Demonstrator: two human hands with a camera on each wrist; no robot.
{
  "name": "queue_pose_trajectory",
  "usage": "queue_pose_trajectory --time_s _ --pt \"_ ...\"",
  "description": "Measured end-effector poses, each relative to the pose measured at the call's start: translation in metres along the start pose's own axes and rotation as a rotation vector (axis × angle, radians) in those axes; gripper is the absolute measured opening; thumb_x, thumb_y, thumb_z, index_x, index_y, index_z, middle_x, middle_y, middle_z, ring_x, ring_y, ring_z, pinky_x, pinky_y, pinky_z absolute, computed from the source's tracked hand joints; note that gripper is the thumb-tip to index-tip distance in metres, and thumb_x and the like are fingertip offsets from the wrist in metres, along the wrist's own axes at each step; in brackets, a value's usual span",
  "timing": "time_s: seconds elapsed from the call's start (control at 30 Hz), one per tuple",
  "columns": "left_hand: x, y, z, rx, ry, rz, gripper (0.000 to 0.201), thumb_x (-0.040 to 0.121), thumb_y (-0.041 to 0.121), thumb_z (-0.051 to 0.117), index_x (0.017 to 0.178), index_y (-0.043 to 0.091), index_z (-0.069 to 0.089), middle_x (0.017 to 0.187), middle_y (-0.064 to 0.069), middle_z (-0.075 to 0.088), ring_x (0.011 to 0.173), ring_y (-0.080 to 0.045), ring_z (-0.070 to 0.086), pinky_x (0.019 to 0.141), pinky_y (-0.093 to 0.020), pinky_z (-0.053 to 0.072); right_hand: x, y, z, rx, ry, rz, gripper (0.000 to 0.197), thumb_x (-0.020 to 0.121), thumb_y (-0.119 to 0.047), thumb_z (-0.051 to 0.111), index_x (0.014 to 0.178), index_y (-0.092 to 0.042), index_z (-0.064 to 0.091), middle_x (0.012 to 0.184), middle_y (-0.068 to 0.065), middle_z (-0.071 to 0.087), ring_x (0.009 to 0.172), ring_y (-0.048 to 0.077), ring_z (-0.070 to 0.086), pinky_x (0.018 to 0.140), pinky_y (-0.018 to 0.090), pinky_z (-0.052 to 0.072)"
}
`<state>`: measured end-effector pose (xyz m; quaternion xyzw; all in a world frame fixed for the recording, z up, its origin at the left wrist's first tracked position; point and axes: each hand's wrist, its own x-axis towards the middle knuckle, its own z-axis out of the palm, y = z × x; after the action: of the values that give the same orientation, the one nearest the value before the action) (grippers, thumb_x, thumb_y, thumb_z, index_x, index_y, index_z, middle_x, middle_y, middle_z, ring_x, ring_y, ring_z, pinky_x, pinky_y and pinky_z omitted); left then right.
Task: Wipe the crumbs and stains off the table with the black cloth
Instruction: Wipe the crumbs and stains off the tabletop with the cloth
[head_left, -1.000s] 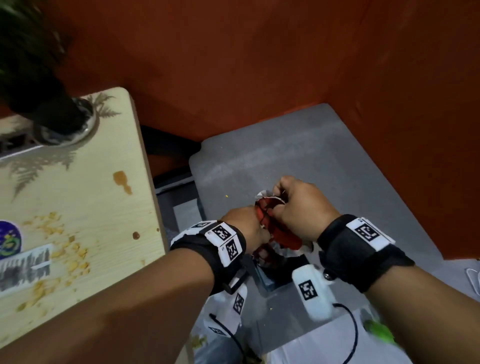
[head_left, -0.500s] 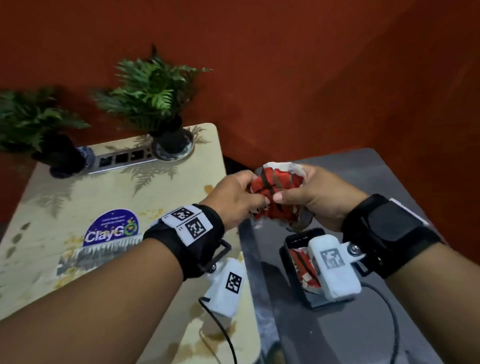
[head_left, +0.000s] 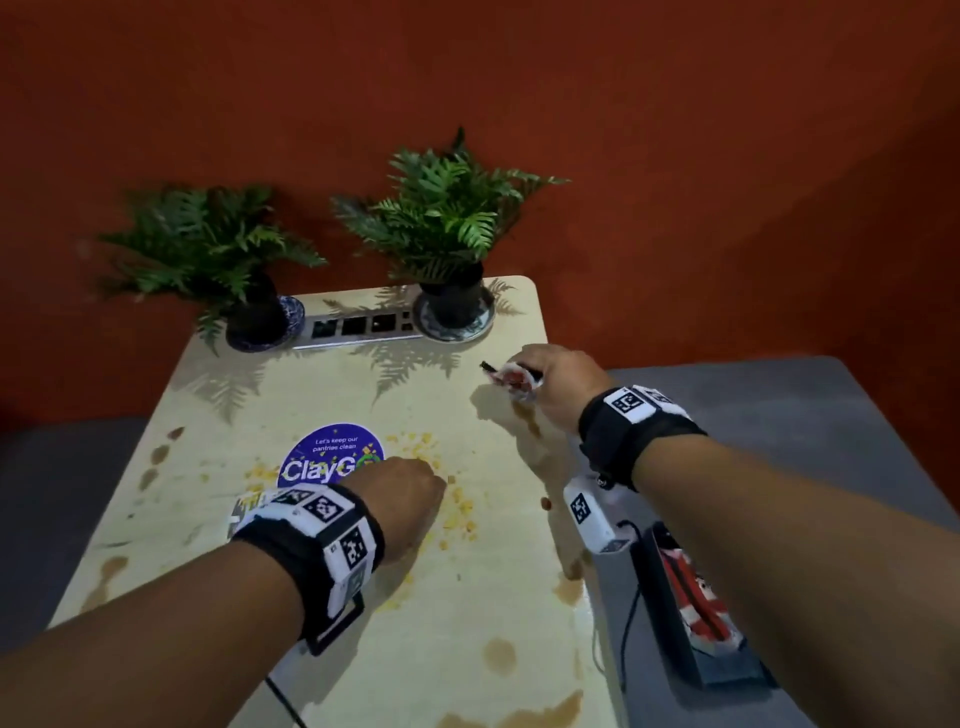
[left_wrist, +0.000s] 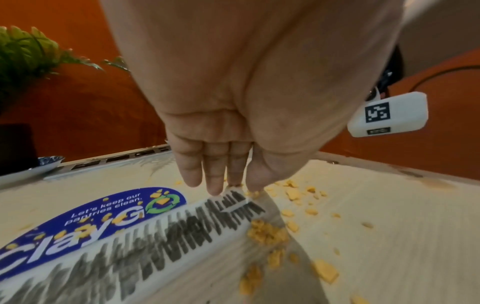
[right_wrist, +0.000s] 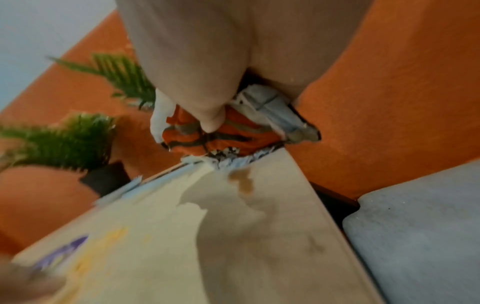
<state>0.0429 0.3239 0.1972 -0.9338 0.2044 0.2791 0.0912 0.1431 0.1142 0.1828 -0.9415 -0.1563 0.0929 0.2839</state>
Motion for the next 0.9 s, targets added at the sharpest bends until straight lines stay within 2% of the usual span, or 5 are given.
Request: queue_pose_trajectory --time_s 0.17,0.47,0.63,0.77,0.9 --pt "0.002 -0.009 0.017 0.042 0.029 0.074 0.029 0.088 0.003 0.046 0.114 0.012 0.056 0.118 -0.006 0.051 0.103 -0.03 0.06 0.083 -0.041 0.048 -0.013 -0.003 0.026 -0.198 -0.306 -0.067 0.039 0.094 -0.011 0.053 0.131 -0.023 0.059 0.153 0.006 0.038 0.14 0.021 0.034 0.11 0.027 0.026" --pt "-0.004 -0.016 0.03 -0.063 0.112 0.098 0.036 0.084 0.001 0.048 0.117 0.013 0.054 0.135 -0.004 0.046 0.112 -0.028 0.057 0.089 -0.036 0.044 -0.149 -0.04 0.068 0.139 -0.429 -0.217 0.043 0.09 -0.054 0.049 0.124 -0.032 0.062 0.154 -0.013 0.034 0.143 -0.003 0.016 0.12 0.028 0.015" --pt "-0.011 -0.026 0.029 -0.14 0.159 0.08 0.02 0.086 0.002 0.047 0.1 0.014 0.054 0.115 -0.004 0.054 0.101 -0.027 0.059 0.08 -0.037 0.047 -0.131 -0.064 0.039 0.519 -0.34 -0.042 0.027 0.083 -0.003 0.059 0.085 -0.027 0.072 0.099 -0.001 0.074 0.097 0.007 0.068 0.086 0.019 0.052" --pt "-0.019 -0.042 0.021 -0.112 0.199 -0.002 0.015 0.09 0.013 0.047 0.097 0.012 0.06 0.104 -0.007 0.06 0.098 -0.03 0.059 0.078 -0.039 0.047 -0.061 -0.087 -0.004 0.637 -0.16 0.149 0.024 0.098 0.009 0.04 0.091 -0.003 0.06 0.07 0.001 0.059 0.041 -0.003 0.058 0.036 0.011 0.043" --pt "-0.022 -0.059 0.02 -0.1 0.183 -0.034 0.008 0.086 0.009 0.052 0.082 0.014 0.055 0.097 -0.009 0.063 0.09 -0.031 0.06 0.074 -0.039 0.052 0.012 -0.085 -0.007 0.397 -0.115 0.21 0.02 0.098 -0.001 0.042 0.096 -0.006 0.061 0.072 0.011 0.062 0.047 0.013 0.062 0.041 0.021 0.049"
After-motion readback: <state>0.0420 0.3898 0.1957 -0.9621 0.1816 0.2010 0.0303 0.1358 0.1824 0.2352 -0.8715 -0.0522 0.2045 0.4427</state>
